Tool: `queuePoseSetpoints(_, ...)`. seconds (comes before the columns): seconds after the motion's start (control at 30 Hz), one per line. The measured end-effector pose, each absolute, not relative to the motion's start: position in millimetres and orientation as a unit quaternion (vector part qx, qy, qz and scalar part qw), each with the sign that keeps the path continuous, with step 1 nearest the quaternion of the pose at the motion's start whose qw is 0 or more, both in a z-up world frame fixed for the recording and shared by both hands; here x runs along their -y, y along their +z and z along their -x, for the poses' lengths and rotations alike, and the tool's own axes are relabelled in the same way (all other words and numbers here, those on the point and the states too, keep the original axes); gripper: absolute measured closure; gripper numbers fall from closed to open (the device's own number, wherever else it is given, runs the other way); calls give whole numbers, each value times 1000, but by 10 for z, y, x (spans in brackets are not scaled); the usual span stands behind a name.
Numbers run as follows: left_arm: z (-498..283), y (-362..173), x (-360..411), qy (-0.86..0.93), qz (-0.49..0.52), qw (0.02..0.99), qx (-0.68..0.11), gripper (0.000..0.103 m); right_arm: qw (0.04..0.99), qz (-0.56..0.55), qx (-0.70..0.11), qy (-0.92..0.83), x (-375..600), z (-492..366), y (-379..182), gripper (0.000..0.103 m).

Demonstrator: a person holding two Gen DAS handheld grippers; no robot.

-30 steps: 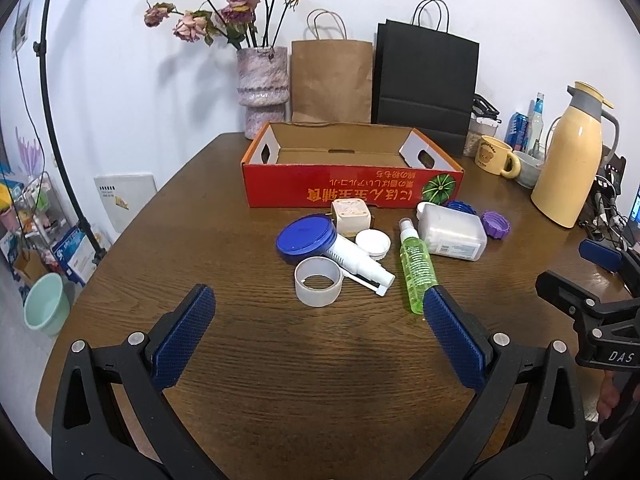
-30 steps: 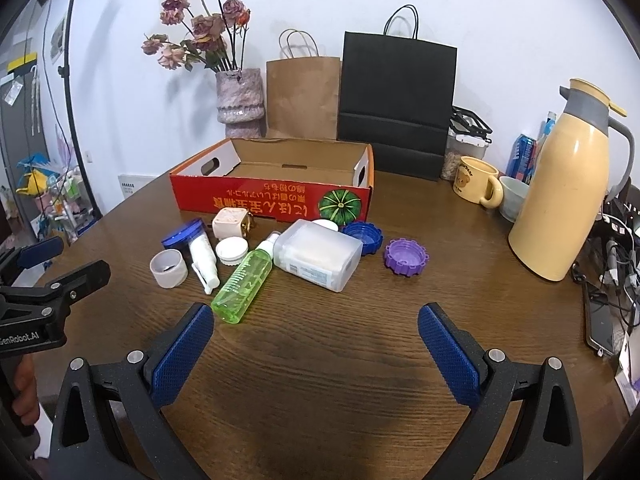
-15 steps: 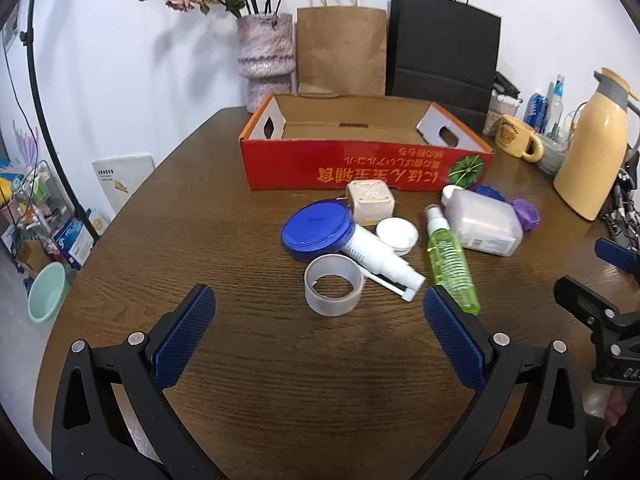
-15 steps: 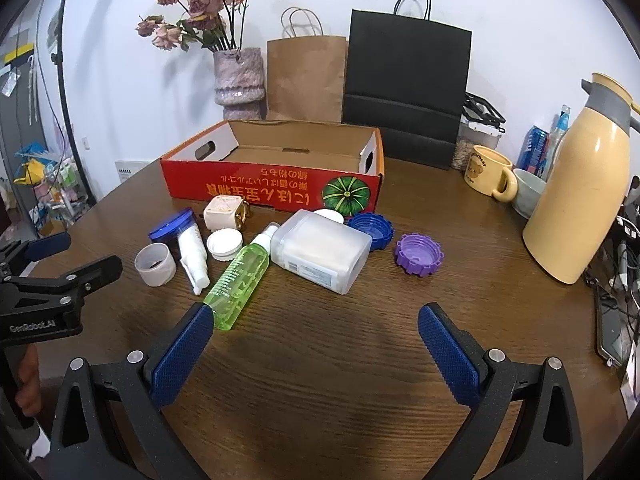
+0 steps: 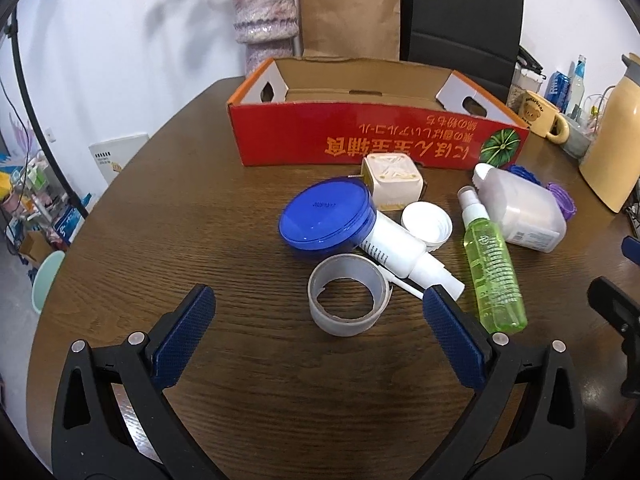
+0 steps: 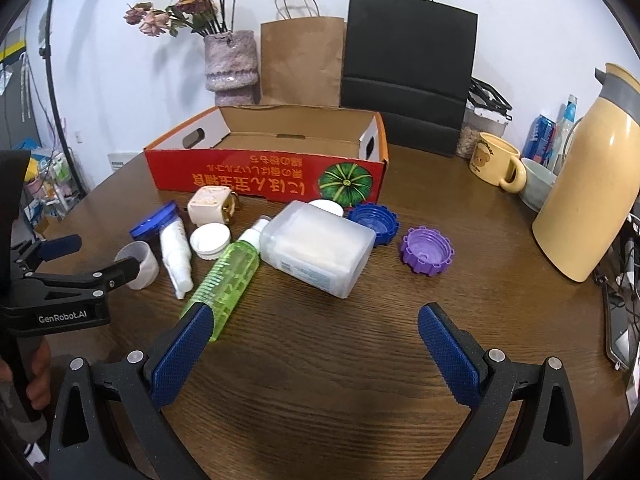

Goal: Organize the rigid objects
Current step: 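Move the left gripper to the clear tape roll while the right gripper approaches the purple cap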

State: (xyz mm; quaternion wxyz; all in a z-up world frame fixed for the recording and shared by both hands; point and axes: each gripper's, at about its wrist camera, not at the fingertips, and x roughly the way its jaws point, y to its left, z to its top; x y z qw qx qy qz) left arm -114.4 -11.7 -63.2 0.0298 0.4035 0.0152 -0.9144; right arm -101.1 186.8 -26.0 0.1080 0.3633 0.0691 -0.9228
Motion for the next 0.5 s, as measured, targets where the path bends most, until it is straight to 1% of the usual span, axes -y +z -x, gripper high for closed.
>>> queuePoseSetpoints(0.13, 1201, -674, 95, -912, -408, 34, -16, 5, 89, -367, -71, -923, -1962, 1079, -276, 0)
queuePoseSetpoints(0.23, 1227, -709, 85, -911, -411, 40, -15, 7, 79, -366, -71, -924, -2063, 1125, -274, 0)
queuePoseSetpoints(0.4, 1260, -757, 95, -907, -418, 44, -16, 15, 70, -366, -66, -926, -2237, 1179, -273, 0)
queuePoseSetpoints(0.5, 1268, -775, 98, -907, -419, 45, -17, 22, 69, -362, -65, -928, -2331, 1205, -276, 0)
